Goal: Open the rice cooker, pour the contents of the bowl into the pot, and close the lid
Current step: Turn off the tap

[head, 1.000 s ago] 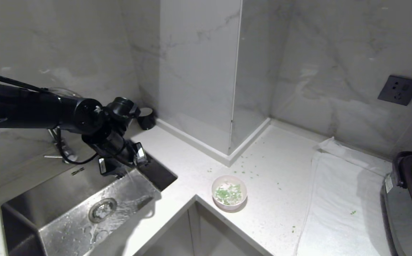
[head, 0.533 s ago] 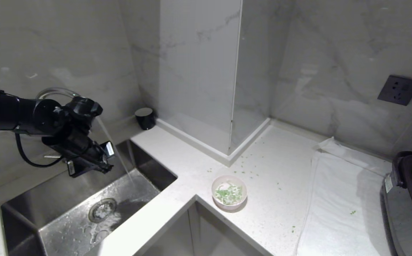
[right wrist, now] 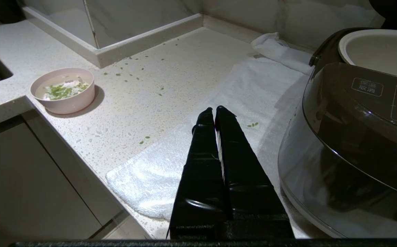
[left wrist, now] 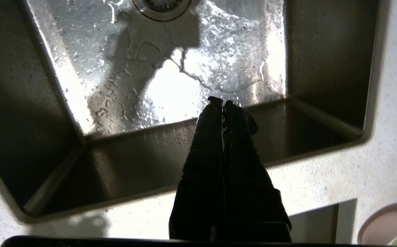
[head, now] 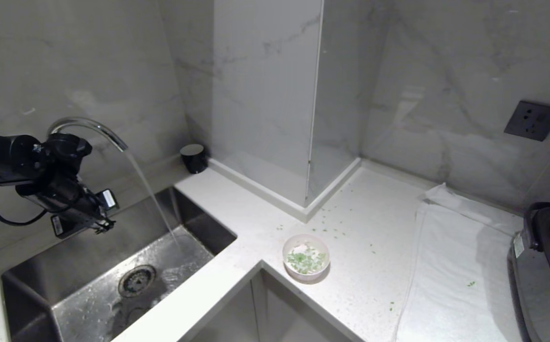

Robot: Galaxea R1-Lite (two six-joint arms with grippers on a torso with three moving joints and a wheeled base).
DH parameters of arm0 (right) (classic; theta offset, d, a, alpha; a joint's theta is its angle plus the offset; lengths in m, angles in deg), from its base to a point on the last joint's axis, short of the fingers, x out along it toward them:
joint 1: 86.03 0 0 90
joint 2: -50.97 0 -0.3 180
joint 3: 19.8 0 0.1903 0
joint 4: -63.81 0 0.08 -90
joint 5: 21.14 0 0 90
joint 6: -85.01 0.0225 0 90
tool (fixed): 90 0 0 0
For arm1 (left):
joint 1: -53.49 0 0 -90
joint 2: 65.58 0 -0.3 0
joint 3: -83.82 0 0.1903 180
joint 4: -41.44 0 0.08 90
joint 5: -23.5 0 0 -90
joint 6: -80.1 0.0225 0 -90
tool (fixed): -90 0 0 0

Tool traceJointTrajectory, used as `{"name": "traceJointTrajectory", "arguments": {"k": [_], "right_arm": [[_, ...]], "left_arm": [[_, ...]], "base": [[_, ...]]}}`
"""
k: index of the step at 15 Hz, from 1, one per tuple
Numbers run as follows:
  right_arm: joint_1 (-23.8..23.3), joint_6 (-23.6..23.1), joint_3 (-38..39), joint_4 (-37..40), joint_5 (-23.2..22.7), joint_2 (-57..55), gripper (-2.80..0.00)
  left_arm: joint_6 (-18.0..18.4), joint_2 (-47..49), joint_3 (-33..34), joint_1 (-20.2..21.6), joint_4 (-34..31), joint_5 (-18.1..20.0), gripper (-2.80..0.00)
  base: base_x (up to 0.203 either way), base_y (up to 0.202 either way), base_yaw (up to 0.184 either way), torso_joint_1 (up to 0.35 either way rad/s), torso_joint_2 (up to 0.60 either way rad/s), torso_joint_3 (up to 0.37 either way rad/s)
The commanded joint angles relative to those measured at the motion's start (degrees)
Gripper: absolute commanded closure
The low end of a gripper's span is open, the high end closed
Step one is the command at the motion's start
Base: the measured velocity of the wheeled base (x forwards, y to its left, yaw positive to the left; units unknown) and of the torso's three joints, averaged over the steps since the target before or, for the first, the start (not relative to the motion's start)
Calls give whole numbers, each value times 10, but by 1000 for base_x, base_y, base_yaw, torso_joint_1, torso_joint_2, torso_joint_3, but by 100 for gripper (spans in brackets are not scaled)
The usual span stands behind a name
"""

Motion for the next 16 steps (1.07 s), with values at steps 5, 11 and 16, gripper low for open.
{"name": "traceJointTrajectory", "arguments": {"k": [5, 11, 16], "right_arm": [[0, 0, 0, 0, 0, 0, 0], [0, 0, 0, 0, 0, 0, 0], [0, 0, 0, 0, 0, 0, 0]], "left_arm": [[2, 92, -81, 69, -2, 4, 0], [7, 176, -203, 127, -2, 5, 0], [5, 206, -257, 145, -1, 4, 0]], "base": [[0, 0, 0, 0, 0, 0], [0, 0, 0, 0, 0, 0], [0, 0, 0, 0, 0, 0]]}}
